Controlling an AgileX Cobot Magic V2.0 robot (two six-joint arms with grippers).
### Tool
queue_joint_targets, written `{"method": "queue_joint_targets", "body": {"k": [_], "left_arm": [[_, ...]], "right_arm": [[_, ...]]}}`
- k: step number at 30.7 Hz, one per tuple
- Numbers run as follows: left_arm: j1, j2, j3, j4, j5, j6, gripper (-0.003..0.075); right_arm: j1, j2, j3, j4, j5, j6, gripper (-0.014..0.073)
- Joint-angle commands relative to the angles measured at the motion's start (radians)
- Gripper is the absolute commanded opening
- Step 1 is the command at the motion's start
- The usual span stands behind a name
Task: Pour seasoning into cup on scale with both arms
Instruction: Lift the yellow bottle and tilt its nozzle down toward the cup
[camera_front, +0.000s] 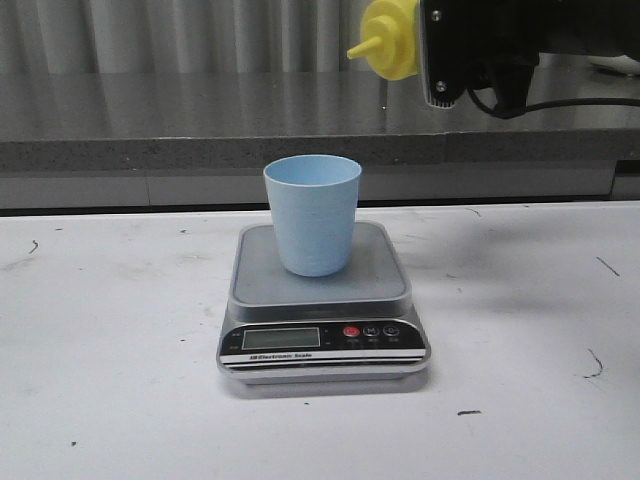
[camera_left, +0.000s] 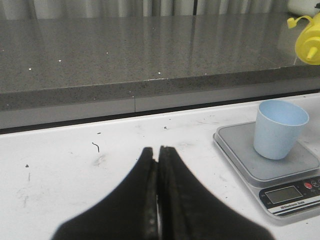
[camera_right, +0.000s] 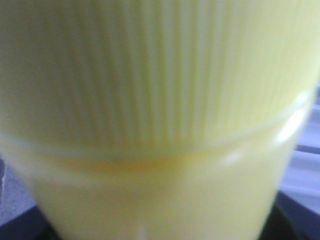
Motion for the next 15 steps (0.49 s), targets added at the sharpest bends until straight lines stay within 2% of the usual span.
{"method": "queue_joint_targets", "body": {"k": [1, 4, 7, 11, 15], "left_arm": [[0.002, 0.012, -0.027, -0.011, -0.084, -0.01, -0.002], [0.002, 0.012, -0.027, -0.011, -0.084, -0.01, -0.002], [0.002, 0.012, -0.027, -0.011, -0.084, -0.01, -0.002], [0.002, 0.012, -0.027, -0.011, -0.084, -0.01, -0.002], [0.002, 0.012, -0.027, -0.011, -0.084, -0.01, -0.002]], "right_arm": [[-0.001, -0.053, -0.04, -0.009, -0.115, -0.019, 0.0066], [-0.001, -0.053, -0.04, 0.003, -0.115, -0.011, 0.0066], [-0.001, -0.053, -0.04, 0.033, -0.115, 0.066, 0.0066], [0.0, -0.053, -0.04, 0.091, -0.115, 0.247, 0.0066], [0.012, -0.052, -0.039, 0.211, -0.099, 0.478, 0.0066]]}}
